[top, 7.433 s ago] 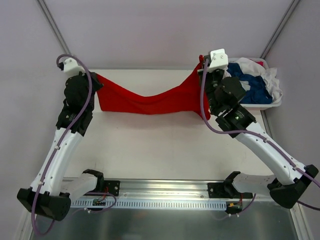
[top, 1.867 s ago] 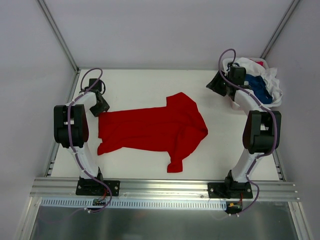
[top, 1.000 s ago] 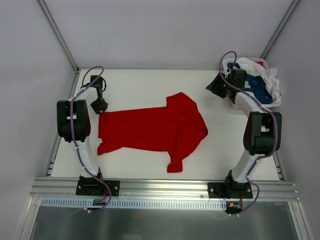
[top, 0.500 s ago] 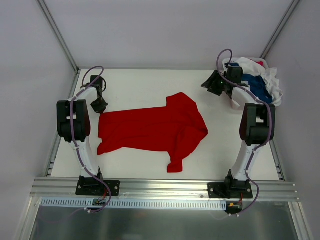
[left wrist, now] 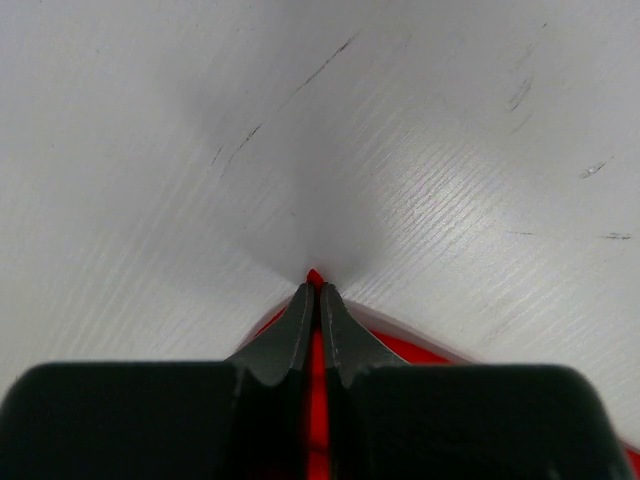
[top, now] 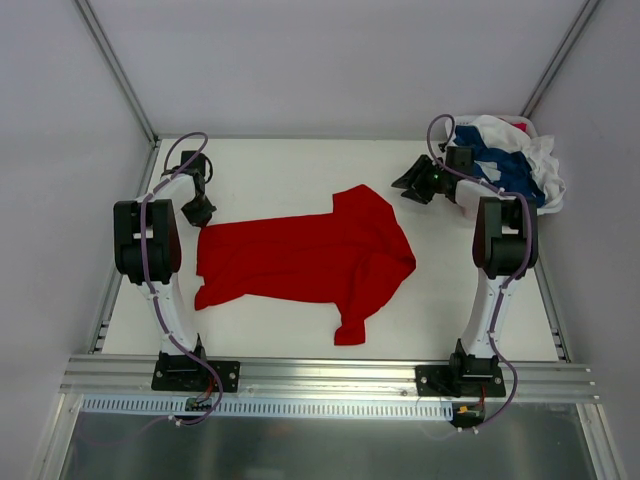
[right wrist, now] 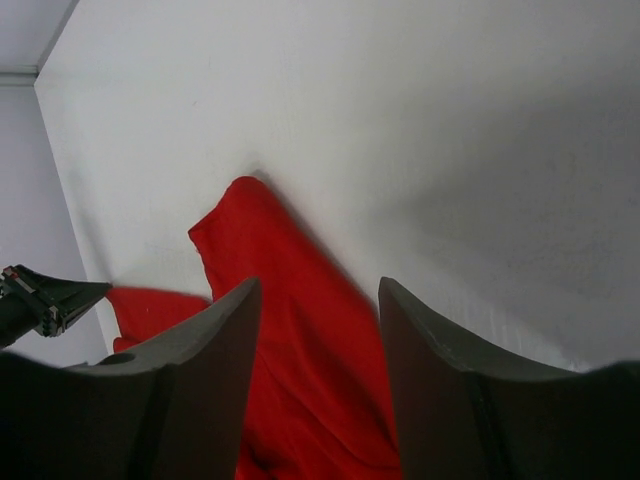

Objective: Fold and stack the t-shirts
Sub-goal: Flatten out the tshirt

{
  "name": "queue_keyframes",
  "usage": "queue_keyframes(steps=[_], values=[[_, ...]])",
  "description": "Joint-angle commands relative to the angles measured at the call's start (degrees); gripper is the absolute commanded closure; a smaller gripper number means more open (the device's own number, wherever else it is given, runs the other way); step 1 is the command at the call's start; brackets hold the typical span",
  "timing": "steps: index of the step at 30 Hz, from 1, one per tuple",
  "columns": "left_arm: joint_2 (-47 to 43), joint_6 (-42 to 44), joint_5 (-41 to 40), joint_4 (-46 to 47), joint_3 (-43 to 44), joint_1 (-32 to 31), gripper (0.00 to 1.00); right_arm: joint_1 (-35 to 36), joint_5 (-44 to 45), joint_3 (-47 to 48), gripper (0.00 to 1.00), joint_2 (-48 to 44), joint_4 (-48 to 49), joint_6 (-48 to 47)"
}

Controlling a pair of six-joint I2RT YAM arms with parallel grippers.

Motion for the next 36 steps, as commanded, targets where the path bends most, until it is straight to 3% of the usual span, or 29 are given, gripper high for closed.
queue_keyframes(steps=[1, 16, 19, 26, 36], values=[[-1.38, 0.27, 0.17, -2.03, 0.04, -0.28, 1.00, 0.69, -3.07, -2.18, 0.46, -0.83, 3.92, 2.46], [-2.44, 0.53, 0.52, -2.03, -0.22, -0.45, 1.00, 2.89, -6.68, -11.85, 0.48, -2.51, 13.24, 7.65], [-2.44, 0.62, 0.52, -2.03, -0.31, -0.63, 1.00, 2.80, -6.68, -11.41, 0.58, -2.16, 13.24, 7.74], [-2.18, 0.71, 0.44, -2.03, 0.04, -0.63, 1.00, 2.89, -6.94, -8.78, 0.97, -1.28, 13.07, 8.01], [-1.39, 2.11, 0.52, -2.12, 5.39, -0.89, 1.00, 2.72, -4.31, -0.27, 1.00, -0.75, 9.65, 5.81]])
